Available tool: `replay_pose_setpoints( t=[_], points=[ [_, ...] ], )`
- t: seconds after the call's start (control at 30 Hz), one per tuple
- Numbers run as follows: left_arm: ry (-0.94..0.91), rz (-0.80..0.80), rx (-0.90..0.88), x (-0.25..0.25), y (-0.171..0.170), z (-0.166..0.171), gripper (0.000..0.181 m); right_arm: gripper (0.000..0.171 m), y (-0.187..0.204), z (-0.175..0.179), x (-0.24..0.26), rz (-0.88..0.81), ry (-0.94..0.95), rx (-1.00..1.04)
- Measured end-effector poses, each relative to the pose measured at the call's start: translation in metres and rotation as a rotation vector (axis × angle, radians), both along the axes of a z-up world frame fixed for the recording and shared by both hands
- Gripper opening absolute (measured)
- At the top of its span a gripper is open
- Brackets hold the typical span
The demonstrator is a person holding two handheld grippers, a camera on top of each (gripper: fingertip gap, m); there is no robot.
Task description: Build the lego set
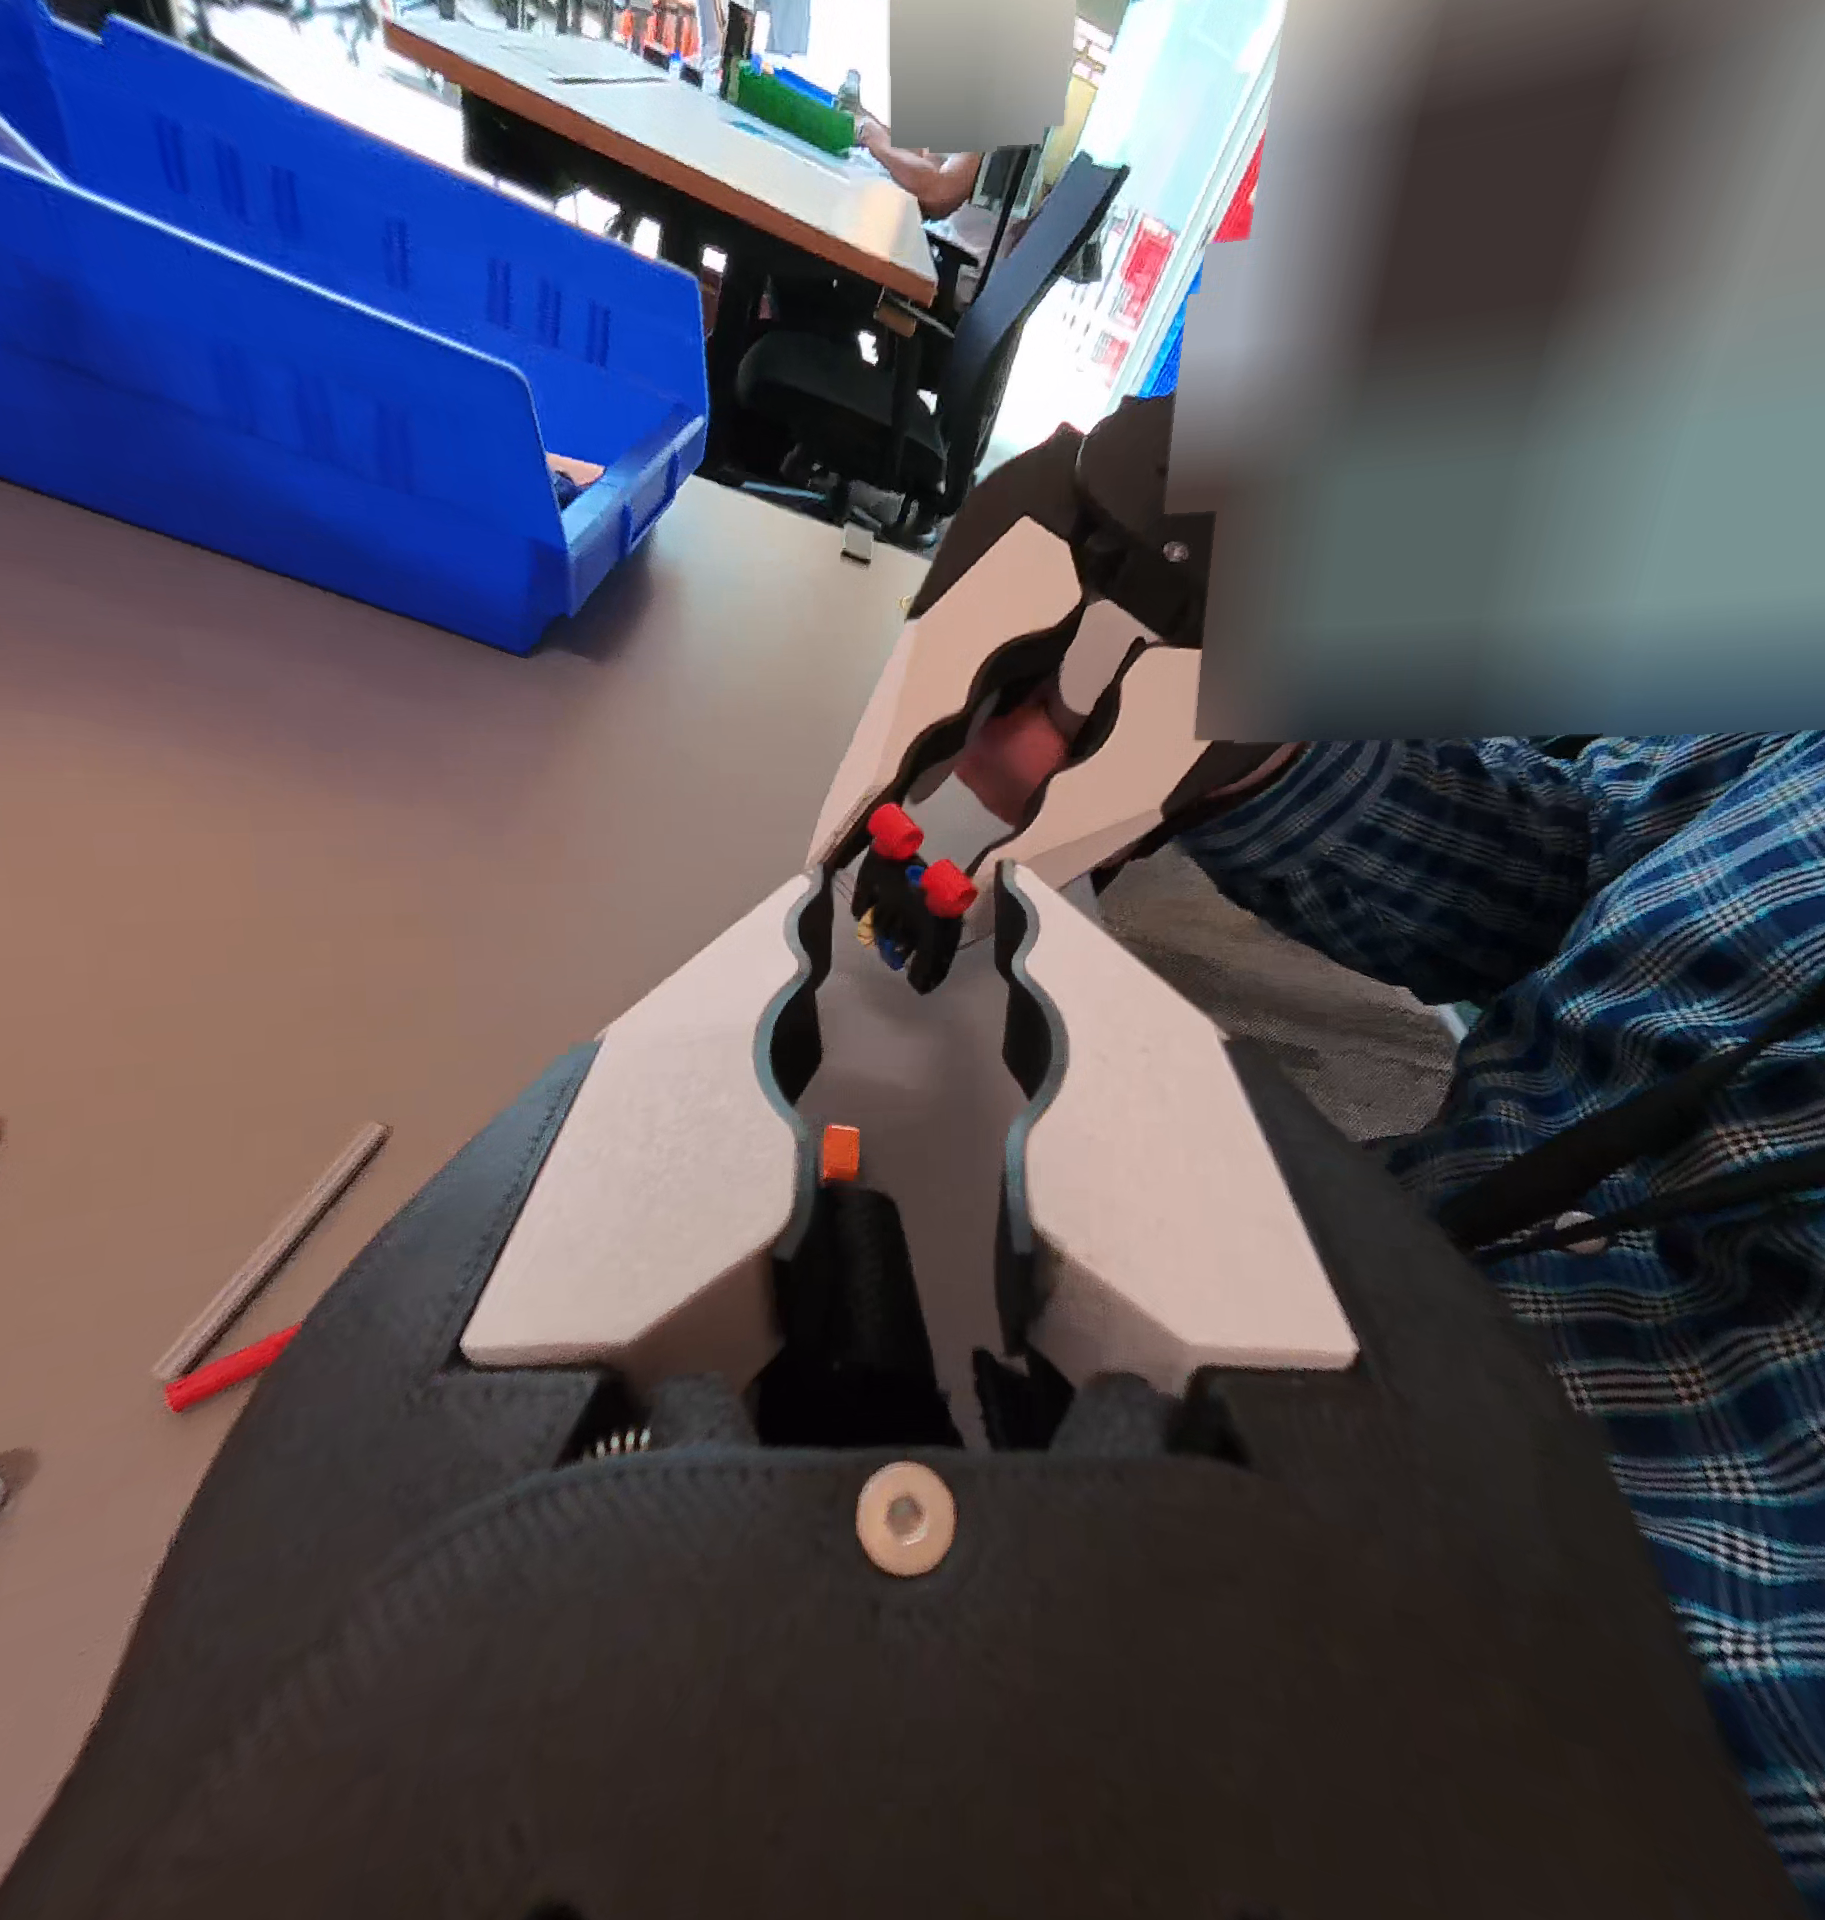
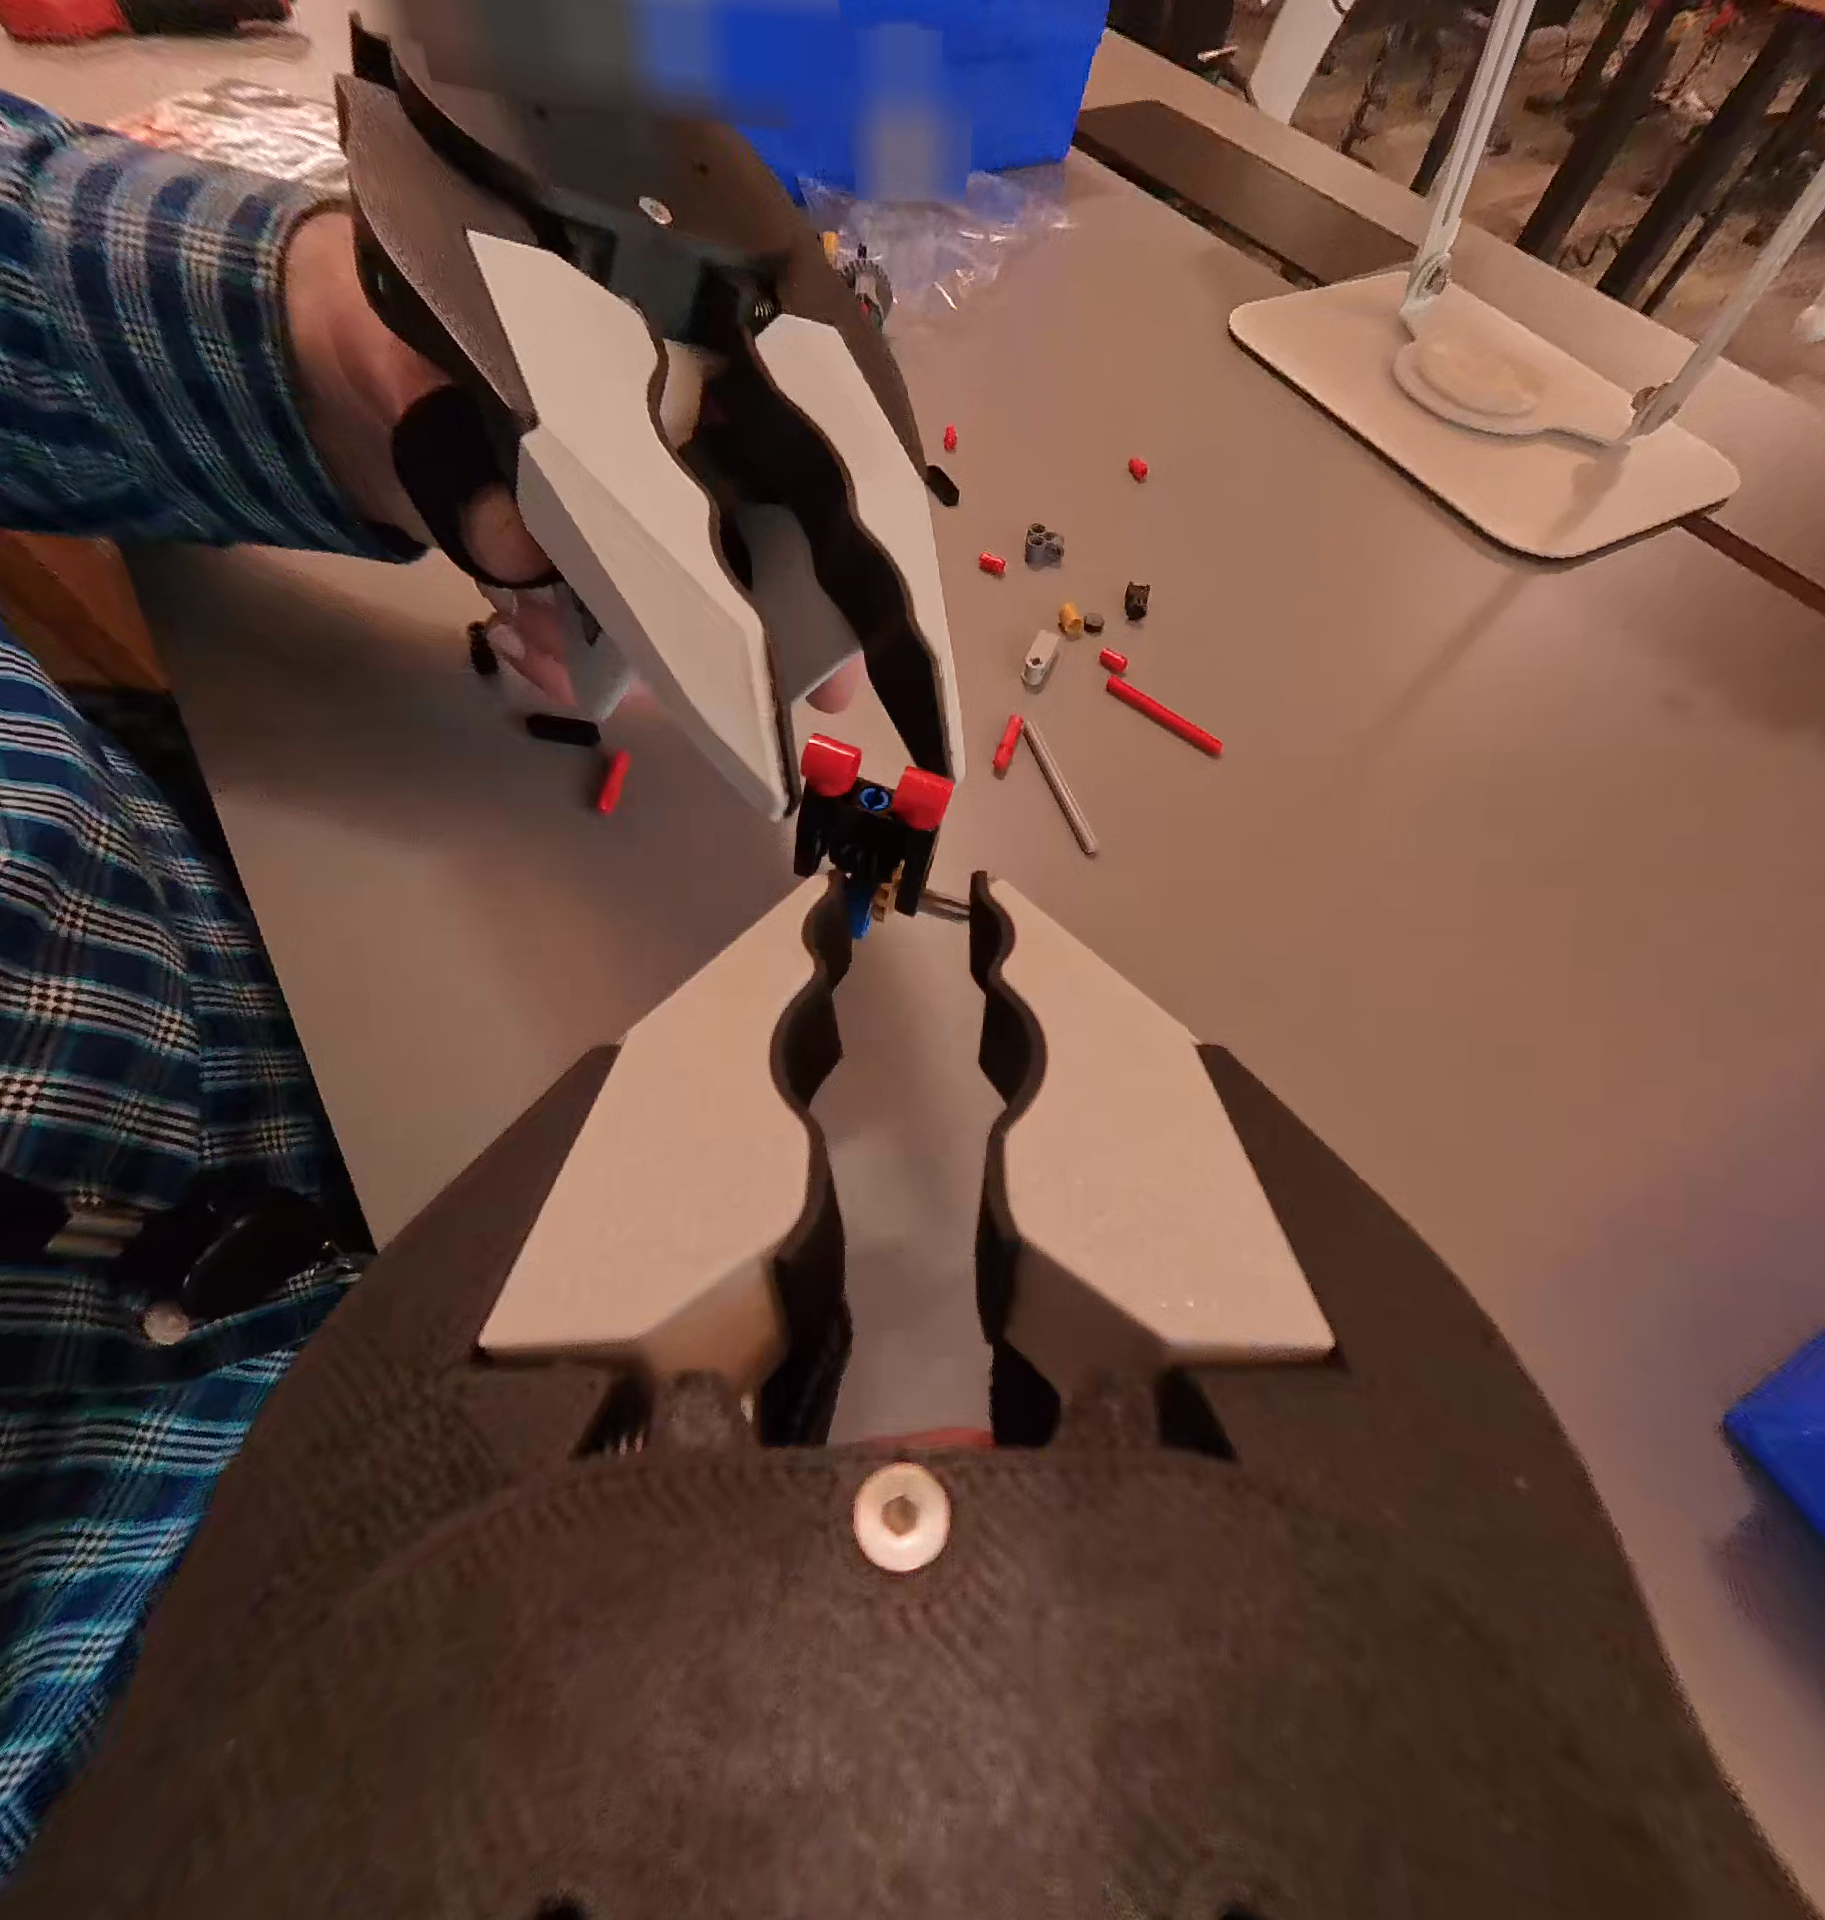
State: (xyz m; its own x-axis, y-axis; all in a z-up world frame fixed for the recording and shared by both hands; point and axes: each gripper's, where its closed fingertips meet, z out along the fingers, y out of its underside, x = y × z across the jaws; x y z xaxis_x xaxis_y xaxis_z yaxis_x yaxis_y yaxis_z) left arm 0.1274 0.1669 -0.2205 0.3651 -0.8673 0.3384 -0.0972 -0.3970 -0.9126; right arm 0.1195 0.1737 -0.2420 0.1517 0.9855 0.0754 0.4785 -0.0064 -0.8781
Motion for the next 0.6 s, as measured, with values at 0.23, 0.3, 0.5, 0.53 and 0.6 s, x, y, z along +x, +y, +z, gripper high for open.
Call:
replay_pose_setpoints(
  t=[0.23,0.3,0.5,0.53,0.6],
  points=[
    [0.076,0.079,-0.072,-0.001,0.010,-0.013,0.009,0.020,0.013,-0.005,0.006,-0.058,-0.083,0.060],
    [0.054,0.097,-0.104,-0.003,0.013,-0.016,0.007,0.020,0.016,-0.001,0.007,-0.072,-0.067,0.060],
    [-0.184,0.139,-0.273,-0.001,0.020,-0.007,0.006,0.021,0.023,0.009,0.010,-0.118,0.032,0.053],
    [-0.212,0.143,-0.297,-0.001,0.021,-0.006,0.006,0.022,0.024,0.010,0.011,-0.126,0.039,0.058],
    [-0.247,0.157,-0.328,0.000,0.023,-0.006,0.006,0.025,0.026,0.009,0.014,-0.143,0.031,0.090]
  ],
)
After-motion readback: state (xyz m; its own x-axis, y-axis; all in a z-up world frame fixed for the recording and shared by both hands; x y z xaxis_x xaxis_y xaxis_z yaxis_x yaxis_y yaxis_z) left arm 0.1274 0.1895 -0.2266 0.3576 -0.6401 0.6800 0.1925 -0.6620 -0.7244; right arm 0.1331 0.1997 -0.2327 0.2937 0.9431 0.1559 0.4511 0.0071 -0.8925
